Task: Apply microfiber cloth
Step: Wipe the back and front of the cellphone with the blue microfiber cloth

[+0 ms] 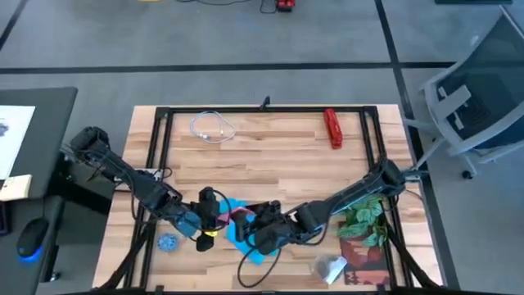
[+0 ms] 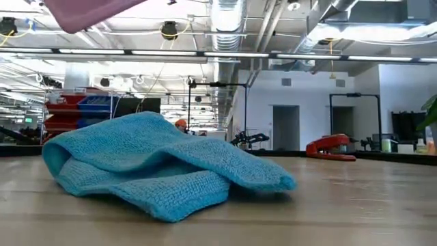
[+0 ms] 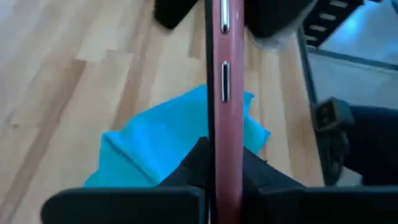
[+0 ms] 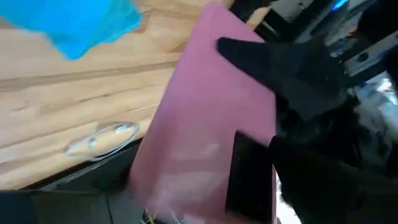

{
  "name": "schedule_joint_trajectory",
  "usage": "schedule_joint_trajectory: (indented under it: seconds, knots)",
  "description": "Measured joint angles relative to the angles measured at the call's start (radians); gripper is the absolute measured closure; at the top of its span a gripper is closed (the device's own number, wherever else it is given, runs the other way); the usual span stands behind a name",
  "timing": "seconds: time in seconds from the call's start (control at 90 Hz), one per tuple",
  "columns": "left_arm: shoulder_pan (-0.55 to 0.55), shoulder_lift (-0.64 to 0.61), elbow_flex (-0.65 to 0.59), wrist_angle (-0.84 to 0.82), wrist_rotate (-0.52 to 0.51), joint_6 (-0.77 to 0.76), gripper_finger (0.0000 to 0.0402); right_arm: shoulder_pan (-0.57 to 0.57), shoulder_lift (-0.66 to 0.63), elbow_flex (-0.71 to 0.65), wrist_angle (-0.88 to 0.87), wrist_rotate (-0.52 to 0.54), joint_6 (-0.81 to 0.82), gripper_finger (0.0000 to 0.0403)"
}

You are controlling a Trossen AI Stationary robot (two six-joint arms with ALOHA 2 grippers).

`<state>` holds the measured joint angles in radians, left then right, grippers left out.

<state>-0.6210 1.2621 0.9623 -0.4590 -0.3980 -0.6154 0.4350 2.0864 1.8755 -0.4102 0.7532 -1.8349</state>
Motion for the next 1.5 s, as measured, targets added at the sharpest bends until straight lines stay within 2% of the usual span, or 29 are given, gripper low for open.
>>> schedule_joint_trajectory:
  seconds: [0.144,0.233,0.367,0.511,0.789,0.844,0.889,1.022,1.089,1.144,1.378,1.5]
  knots:
    - [0.008,0.000,0.000,-0.008,0.021,0.015,0.0390,-0.001,0.015,0.000,0.043,0.000,0.015,0.0126]
    - [0.008,-0.004,0.001,-0.001,0.043,0.036,0.0381,0.003,0.015,0.000,0.049,-0.010,0.108,0.0172]
    - [0.009,-0.005,0.002,0.009,0.077,0.066,0.0362,0.015,0.015,0.000,0.044,-0.018,0.185,0.0269]
    - [0.030,-0.005,0.002,0.005,0.092,0.108,0.0318,0.027,0.015,0.000,0.025,0.008,0.252,0.0299]
    - [0.079,-0.057,0.004,-0.089,0.105,0.250,0.0199,0.023,0.015,0.003,-0.093,0.042,0.710,0.0325]
    - [0.092,-0.071,0.004,-0.111,0.068,0.297,0.0186,0.017,0.013,0.001,-0.160,0.050,0.866,0.0372]
    - [0.093,-0.079,0.004,-0.112,0.049,0.324,0.0180,0.005,0.015,-0.002,-0.192,0.033,0.980,0.0391]
    - [0.084,-0.068,0.004,-0.105,-0.038,0.406,0.0177,-0.053,0.017,0.055,-0.426,-0.176,1.376,0.0393]
    - [0.079,-0.047,0.004,-0.088,-0.068,0.422,0.0180,-0.088,0.012,0.073,-0.485,-0.298,1.510,0.0393]
    - [0.078,-0.022,0.004,-0.063,-0.080,0.437,0.0182,-0.113,0.012,0.073,-0.524,-0.359,1.587,0.0393]
    - [0.091,0.140,0.003,-0.041,-0.237,0.414,0.0183,-0.159,0.013,0.072,-0.534,-0.388,1.660,0.0389]
    - [0.115,0.208,0.003,-0.017,-0.252,0.363,0.0183,-0.158,0.015,0.071,-0.537,-0.398,1.659,0.0388]
